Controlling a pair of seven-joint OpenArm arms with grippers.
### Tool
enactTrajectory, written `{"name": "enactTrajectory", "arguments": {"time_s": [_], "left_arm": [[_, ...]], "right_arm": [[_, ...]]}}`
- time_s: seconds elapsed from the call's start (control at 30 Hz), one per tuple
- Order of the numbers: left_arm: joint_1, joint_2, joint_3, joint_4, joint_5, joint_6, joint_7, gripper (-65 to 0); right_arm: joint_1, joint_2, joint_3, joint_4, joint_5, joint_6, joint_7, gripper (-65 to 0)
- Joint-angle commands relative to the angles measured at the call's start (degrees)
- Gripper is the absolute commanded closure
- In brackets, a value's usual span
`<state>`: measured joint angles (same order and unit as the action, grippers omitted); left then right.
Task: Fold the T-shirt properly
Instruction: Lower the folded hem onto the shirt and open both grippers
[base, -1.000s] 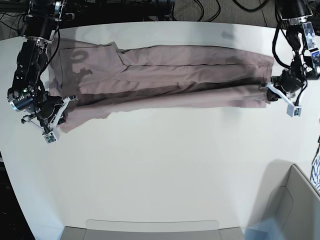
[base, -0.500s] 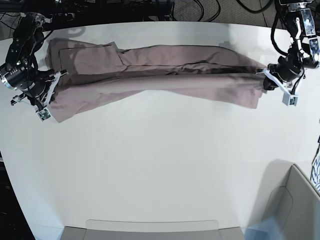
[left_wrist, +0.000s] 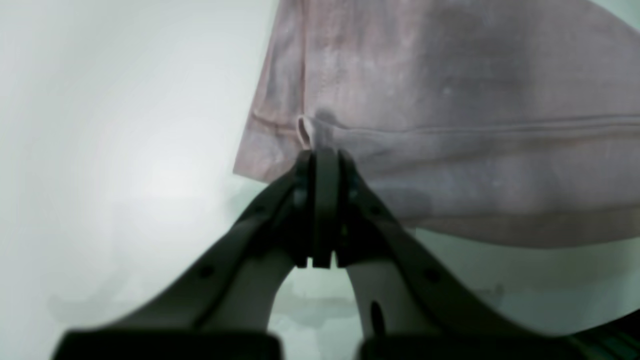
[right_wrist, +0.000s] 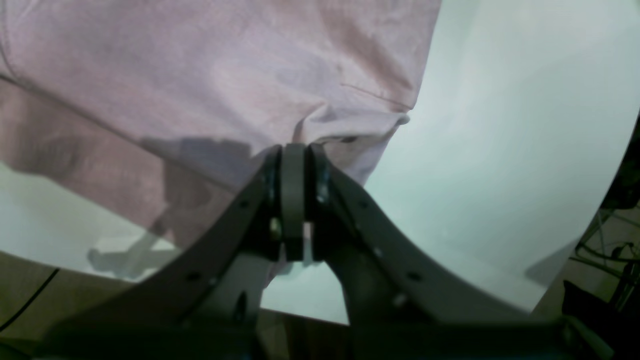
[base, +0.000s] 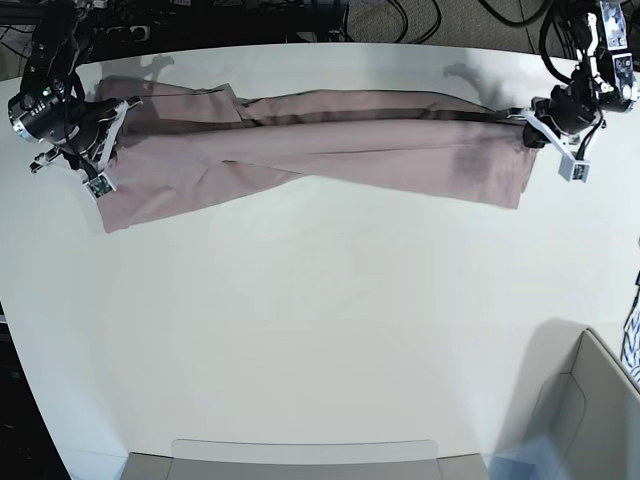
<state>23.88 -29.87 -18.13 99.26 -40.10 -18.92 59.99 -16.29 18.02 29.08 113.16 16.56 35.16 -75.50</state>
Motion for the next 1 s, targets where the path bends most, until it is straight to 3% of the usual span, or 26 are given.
{"name": "enactTrajectory", "arguments": {"time_s": [0.0, 0.23, 0.33, 0.43, 0.63, 0.73, 0.97], "left_arm": [[0.2, 0.0, -0.6, 0.9, 0.2, 0.1, -0.8, 0.0], [0.0, 2.0, -1.3, 0.9, 0.3, 0.1, -0.7, -0.7], [0.1, 2.3, -2.7, 2.6, 0.3, 0.1, -0.8, -9.7], [0.3, 3.8, -7.1, 6.5, 0.3, 0.1, -0.2, -14.1], [1.3, 3.8, -12.6, 9.9, -0.1, 0.1, -0.7, -14.3], [0.9, 3.7, -10.7, 9.6, -0.2, 0.1, -0.8, -14.4], [-4.1, -0.2, -0.6, 5.5, 0.2, 0.1, -0.7, -18.1]], "right_arm": [[0.3, 0.8, 0.2, 0.8, -0.2, 0.6, 0.2, 0.0], [0.7, -1.3, -0.9, 0.6, -0.3, 0.6, 0.2, 0.0], [0.4, -1.0, -2.6, 0.6, -0.3, 0.6, 0.2, 0.0], [0.4, -1.3, -2.9, 0.5, -0.3, 0.6, 0.2, 0.0], [0.7, -1.4, -4.2, 0.5, -0.3, 0.6, 0.2, -18.0], [0.8, -1.2, -4.5, 0.5, -0.3, 0.6, 0.3, -22.1], [1.8, -1.4, -5.4, 0.5, -0.3, 0.6, 0.3, -22.4]]}}
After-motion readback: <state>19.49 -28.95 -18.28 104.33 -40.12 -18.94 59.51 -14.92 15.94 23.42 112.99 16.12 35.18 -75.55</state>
